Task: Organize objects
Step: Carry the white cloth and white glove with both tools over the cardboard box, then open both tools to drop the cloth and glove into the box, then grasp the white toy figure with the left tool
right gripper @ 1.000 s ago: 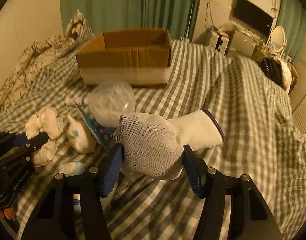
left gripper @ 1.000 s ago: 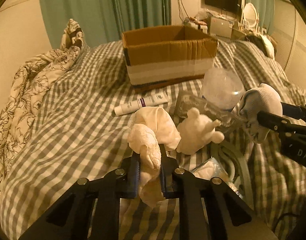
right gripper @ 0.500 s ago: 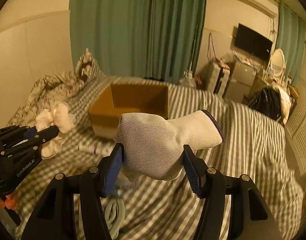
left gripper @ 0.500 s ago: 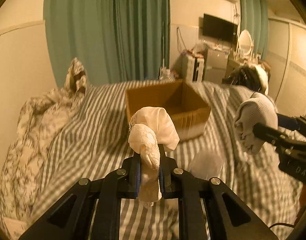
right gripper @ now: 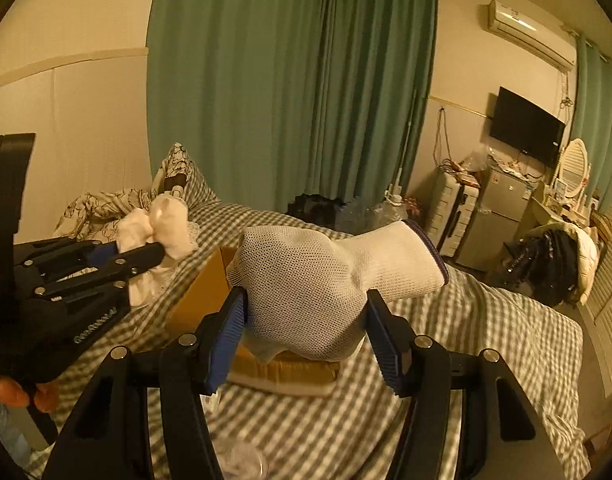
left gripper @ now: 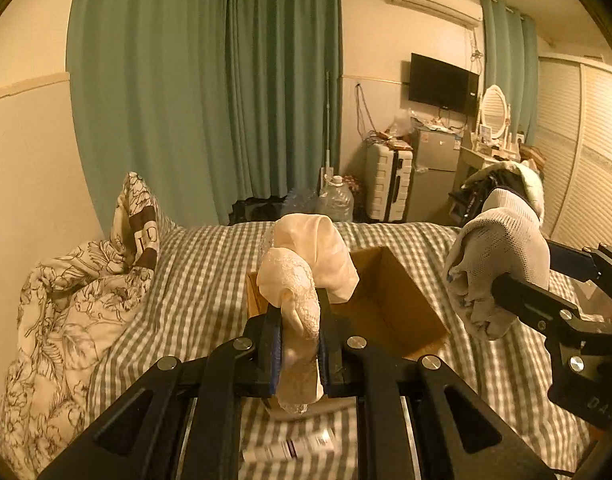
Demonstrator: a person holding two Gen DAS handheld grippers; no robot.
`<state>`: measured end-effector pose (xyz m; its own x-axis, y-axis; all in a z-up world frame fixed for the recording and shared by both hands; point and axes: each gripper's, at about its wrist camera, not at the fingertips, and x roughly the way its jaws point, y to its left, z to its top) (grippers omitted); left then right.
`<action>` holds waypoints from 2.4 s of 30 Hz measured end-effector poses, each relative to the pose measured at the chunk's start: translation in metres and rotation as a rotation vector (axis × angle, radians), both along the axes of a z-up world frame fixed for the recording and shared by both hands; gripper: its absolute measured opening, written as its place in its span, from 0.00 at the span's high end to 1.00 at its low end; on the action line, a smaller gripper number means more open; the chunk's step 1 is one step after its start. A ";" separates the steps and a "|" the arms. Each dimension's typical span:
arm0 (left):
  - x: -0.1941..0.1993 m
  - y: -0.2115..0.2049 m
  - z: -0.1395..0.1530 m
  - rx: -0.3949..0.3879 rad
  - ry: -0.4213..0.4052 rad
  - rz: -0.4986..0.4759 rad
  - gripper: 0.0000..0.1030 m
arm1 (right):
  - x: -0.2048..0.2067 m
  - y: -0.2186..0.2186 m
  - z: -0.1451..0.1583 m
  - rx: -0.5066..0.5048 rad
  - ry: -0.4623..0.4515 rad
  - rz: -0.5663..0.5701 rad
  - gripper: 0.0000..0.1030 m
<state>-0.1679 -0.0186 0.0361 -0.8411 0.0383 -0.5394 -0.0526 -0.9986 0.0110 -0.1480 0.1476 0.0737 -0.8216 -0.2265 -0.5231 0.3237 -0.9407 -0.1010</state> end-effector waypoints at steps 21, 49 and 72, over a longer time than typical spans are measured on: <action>-0.087 -0.008 -0.108 -0.019 -0.149 -0.060 0.86 | -0.116 -0.016 -0.095 -0.031 -0.182 0.040 0.43; 0.035 -0.022 -0.013 -0.066 -0.001 -0.009 0.06 | 0.052 0.020 0.048 -0.003 0.071 -0.035 0.10; 0.121 -0.016 -0.097 -0.007 -0.164 0.100 0.02 | 0.111 0.039 -0.091 0.014 -0.172 -0.113 0.06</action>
